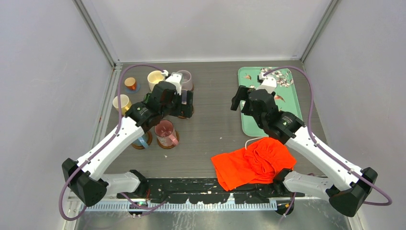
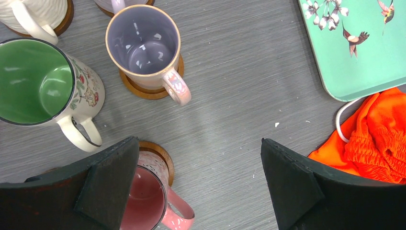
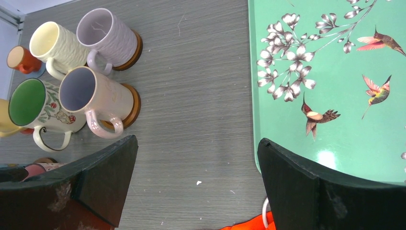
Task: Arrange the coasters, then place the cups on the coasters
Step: Reset both arms
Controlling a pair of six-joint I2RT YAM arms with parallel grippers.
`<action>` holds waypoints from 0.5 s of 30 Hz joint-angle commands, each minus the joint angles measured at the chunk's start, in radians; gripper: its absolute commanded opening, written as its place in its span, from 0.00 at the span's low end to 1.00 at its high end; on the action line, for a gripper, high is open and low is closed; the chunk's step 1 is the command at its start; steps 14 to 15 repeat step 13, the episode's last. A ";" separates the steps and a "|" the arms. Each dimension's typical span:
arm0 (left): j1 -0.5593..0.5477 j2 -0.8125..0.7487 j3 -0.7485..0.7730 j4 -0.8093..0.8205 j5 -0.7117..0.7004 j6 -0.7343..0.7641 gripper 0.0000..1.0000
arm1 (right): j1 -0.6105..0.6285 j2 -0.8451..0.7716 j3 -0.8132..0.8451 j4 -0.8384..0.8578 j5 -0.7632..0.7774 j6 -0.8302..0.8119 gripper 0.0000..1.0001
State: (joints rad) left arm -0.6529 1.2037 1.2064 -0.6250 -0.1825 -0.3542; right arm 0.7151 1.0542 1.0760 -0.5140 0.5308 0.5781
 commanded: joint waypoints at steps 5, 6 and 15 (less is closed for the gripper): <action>-0.002 -0.035 -0.005 0.033 0.002 0.021 1.00 | -0.003 0.006 0.004 0.046 0.004 0.014 1.00; -0.003 -0.035 -0.005 0.033 0.003 0.023 1.00 | -0.003 0.007 0.004 0.046 0.004 0.014 1.00; -0.002 -0.041 -0.008 0.037 0.006 0.023 1.00 | -0.003 0.008 0.004 0.045 0.003 0.014 1.00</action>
